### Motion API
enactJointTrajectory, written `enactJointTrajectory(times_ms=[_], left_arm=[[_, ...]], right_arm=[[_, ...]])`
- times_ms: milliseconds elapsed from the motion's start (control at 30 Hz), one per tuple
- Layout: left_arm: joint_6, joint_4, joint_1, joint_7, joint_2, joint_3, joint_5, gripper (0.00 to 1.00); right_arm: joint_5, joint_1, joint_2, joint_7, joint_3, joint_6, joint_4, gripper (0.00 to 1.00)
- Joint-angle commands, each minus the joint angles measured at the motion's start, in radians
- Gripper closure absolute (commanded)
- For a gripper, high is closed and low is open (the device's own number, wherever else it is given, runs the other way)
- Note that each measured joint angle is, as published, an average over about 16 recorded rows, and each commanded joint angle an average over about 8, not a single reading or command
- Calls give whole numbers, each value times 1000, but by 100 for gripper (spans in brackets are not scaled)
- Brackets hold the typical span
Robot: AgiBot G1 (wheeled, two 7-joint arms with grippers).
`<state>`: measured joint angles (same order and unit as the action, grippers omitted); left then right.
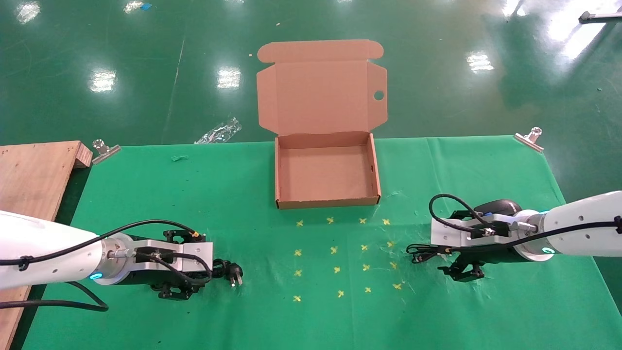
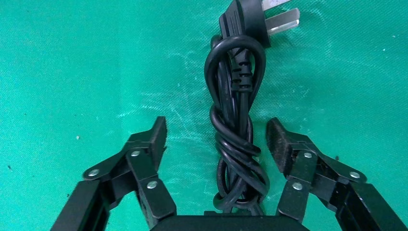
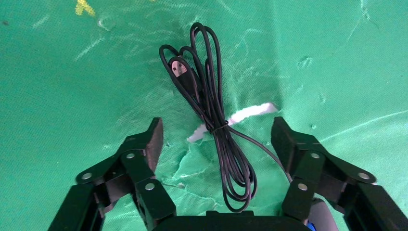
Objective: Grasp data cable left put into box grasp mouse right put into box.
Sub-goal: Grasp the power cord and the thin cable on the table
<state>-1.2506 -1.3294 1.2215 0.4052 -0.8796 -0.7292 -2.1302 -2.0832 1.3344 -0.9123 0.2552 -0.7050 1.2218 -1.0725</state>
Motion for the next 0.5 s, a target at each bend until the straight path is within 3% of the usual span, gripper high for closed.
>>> enactJointTrajectory(times_ms=[33, 500], left_arm=[[0, 0, 0, 0, 0, 0, 0, 100], [0, 0, 0, 0, 0, 0, 1, 100]], right_arm=[[2, -1, 1, 0, 1, 1, -2, 100], [6, -2, 5, 1, 2, 4, -7, 100]])
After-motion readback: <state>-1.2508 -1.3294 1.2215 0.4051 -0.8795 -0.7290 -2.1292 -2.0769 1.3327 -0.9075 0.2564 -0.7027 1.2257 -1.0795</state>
